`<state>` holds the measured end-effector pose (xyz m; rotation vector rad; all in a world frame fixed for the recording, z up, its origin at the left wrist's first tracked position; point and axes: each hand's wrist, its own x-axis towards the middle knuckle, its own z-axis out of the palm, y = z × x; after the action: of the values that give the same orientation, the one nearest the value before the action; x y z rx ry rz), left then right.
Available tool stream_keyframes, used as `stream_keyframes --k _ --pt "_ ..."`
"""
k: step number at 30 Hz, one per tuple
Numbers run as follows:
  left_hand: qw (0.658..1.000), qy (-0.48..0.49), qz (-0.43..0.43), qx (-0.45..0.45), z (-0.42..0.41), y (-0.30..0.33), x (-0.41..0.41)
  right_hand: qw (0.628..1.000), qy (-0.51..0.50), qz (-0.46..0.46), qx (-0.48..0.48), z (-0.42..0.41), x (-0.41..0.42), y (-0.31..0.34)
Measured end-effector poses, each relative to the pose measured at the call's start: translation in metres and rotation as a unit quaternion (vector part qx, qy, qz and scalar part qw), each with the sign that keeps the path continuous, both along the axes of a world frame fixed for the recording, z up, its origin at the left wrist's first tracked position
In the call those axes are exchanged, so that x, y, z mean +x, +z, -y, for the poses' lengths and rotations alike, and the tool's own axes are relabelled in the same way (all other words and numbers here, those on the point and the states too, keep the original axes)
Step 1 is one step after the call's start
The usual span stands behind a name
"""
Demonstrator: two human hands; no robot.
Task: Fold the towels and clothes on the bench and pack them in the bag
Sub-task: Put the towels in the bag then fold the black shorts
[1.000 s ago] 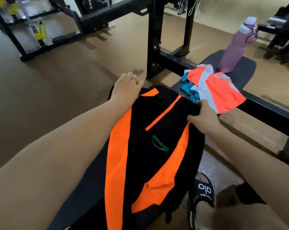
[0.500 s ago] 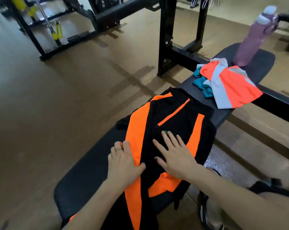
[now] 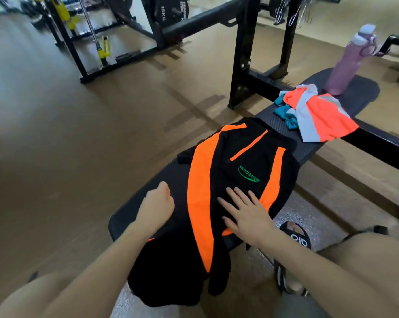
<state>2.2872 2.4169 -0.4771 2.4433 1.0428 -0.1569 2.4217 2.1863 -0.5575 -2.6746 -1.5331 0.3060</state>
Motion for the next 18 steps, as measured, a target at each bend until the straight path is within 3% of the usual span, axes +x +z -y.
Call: stream_keyframes --k 4,6,8,11,14,16,18 --pt "0.983 -0.023 -0.055 -0.175 0.021 0.022 -0.001 1.000 -0.017 0.000 0.019 -0.008 -0.014 0.014" --pt "0.976 -0.067 -0.101 -0.179 0.051 0.011 -0.003 0.998 0.005 -0.010 0.059 -0.014 -0.031 0.014" --pt "0.980 -0.099 -0.125 -0.119 0.071 -0.010 -0.010 0.996 0.007 -0.033 0.079 -0.017 -0.044 0.010" --pt "0.989 -0.081 -0.077 -0.100 0.077 -0.030 -0.021 0.995 -0.008 -0.056 0.078 -0.015 -0.048 0.006" --pt "0.980 -0.021 -0.002 -0.197 0.065 -0.024 -0.029 0.997 0.002 -0.054 0.060 -0.009 -0.043 0.003" --pt "0.956 0.047 0.046 -0.287 0.046 -0.014 -0.035 0.998 0.006 -0.045 0.053 -0.007 -0.040 0.002" --pt "0.904 0.154 0.114 -0.383 0.017 -0.002 -0.038 0.998 0.008 -0.046 0.047 -0.005 -0.040 0.001"
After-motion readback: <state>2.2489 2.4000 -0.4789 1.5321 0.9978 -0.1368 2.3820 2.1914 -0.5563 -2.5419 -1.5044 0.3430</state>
